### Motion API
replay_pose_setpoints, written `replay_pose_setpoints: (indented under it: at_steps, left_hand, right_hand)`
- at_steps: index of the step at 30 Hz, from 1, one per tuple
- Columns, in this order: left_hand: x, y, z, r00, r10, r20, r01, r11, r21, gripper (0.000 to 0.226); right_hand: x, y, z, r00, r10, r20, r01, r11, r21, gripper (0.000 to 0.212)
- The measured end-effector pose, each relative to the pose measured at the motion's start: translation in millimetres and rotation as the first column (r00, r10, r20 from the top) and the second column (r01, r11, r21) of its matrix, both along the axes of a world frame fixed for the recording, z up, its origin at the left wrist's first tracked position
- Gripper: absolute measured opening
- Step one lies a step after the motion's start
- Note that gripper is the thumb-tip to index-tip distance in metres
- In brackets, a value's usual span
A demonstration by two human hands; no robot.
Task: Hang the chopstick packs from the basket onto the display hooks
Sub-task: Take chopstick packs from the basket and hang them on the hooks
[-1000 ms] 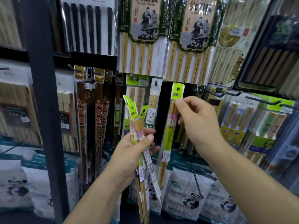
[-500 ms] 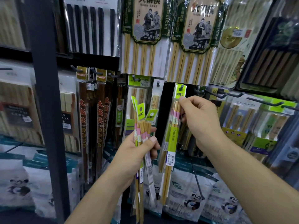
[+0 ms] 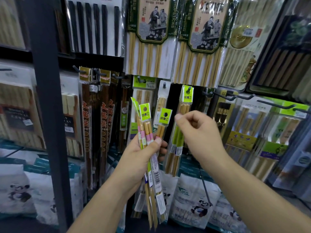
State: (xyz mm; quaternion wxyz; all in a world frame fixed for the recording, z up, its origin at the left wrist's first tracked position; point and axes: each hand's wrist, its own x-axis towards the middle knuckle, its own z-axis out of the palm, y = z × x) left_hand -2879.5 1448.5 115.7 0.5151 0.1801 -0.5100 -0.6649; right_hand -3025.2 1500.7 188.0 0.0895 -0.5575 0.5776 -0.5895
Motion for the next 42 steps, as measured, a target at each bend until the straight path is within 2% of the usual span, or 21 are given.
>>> replay_pose_setpoints:
  at_steps: [2,3,6,8,10,12,17,24,28,32,35,39,42]
  left_hand:
    - [-1.7,0.6,-0.7,1.0,-0.017,-0.002,0.017,1.0,-0.016,0.012]
    - [-2.5,0.8,-1.5,1.0,-0.026,-0.004,0.026,0.999,-0.02,0.018]
    - [-3.7,0.9,-2.6,0.999,-0.048,-0.023,0.048,0.999,-0.007,0.035]
    - [-3.0,-0.3,-3.1,0.998,-0.055,-0.022,0.055,0.998,0.011,0.031]
    - [-2.1,-2.8,-4.2,1.0,-0.016,0.016,0.016,1.0,0.021,0.015]
    - [-1.6,-5.6,-6.0,0.997,0.036,0.073,-0.038,0.999,0.019,0.01]
    - [0.0,-5.0,-3.4,0.996,0.011,0.09,-0.014,0.999,0.029,0.019]
    - [-0.7,-3.2,-3.2,0.995,-0.052,0.082,0.05,0.998,0.035,0.018]
    - [-0.2,-1.2,-1.1,0.994,-0.073,0.078,0.07,0.997,0.033,0.013]
    - [1.1,2.7,3.1,0.993,-0.081,0.083,0.081,0.997,0.007,0.034]
    - [1.9,5.6,5.9,0.993,-0.074,0.093,0.074,0.997,0.012,0.039]
    - [2.4,9.1,6.8,0.993,-0.074,0.093,0.071,0.997,0.033,0.029]
    - [3.0,10.5,8.5,0.996,-0.072,0.046,0.071,0.997,0.015,0.033]
  right_hand:
    - [10.0,3.4,-3.7,0.994,0.086,-0.071,-0.082,0.995,0.063,0.015]
    - [13.3,3.8,-5.6,0.99,0.12,-0.072,-0.115,0.991,0.072,0.016]
    - [15.9,4.8,-5.2,0.984,0.18,0.016,-0.18,0.982,0.062,0.023]
    - [13.1,4.5,-1.9,0.989,0.144,-0.021,-0.144,0.989,0.029,0.025]
    - [6.9,2.7,3.2,0.995,0.062,-0.077,-0.063,0.998,-0.012,0.027]
    - [0.3,0.8,11.1,0.999,0.018,-0.042,-0.02,0.998,-0.056,0.029]
    - [-9.7,-6.9,29.4,0.998,0.009,0.061,-0.001,0.991,-0.131,0.035]
    - [-10.8,-16.9,36.8,0.996,-0.077,0.04,0.081,0.992,-0.099,0.048]
    - [-9.8,-18.0,40.6,0.995,-0.079,0.063,0.084,0.993,-0.086,0.047]
    - [-9.6,-18.1,42.3,0.994,-0.082,0.069,0.087,0.993,-0.083,0.051]
    - [-10.7,-15.8,38.8,0.992,-0.12,0.038,0.122,0.991,-0.064,0.06]
    - [-15.2,-12.2,29.6,0.987,-0.162,0.011,0.162,0.985,-0.063,0.051]
    - [-17.8,-9.0,21.8,0.982,-0.189,0.024,0.19,0.981,-0.047,0.047]
